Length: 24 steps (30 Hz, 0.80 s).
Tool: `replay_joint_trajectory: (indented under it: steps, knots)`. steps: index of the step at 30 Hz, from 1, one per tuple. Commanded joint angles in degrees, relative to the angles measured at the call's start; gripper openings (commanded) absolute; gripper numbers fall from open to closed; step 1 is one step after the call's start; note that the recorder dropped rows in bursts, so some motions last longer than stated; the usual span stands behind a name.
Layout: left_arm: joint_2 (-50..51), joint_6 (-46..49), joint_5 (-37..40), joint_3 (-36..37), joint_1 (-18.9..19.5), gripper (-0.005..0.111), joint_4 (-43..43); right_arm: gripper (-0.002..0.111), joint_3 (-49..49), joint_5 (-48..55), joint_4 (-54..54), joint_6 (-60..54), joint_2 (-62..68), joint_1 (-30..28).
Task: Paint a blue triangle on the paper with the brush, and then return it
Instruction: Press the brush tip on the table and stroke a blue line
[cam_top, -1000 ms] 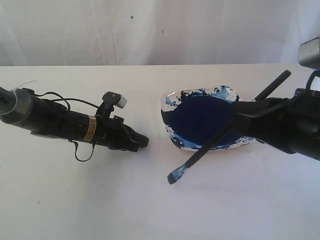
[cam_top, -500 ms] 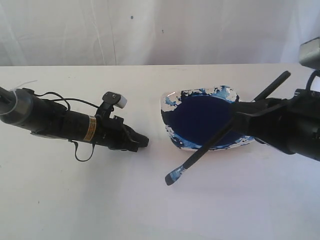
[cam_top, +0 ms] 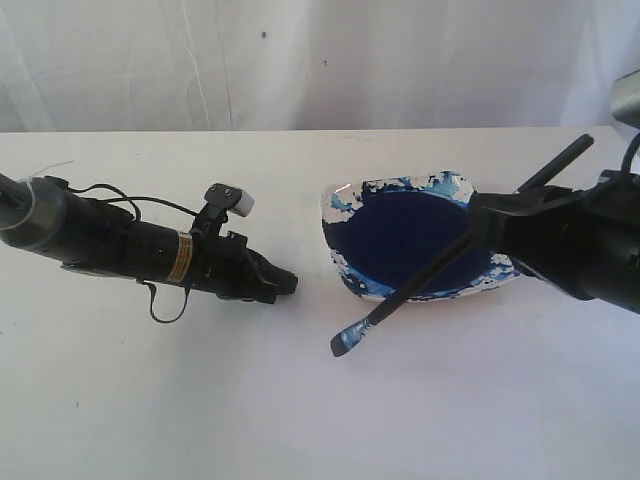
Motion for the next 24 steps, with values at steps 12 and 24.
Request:
replay_joint_trajectory:
  steps: [12, 24]
  knots:
    - [-0.12, 0.07, 2.48, -0.05, -0.2, 0.0, 0.85, 0.002, -0.14, -0.21, 2.49, 0.17, 6.23, -0.12]
    - [-0.12, 0.07, 2.48, -0.05, -0.2, 0.0, 0.85, 0.002, -0.57, -4.39, 2.28, -0.58, 6.54, -0.12]
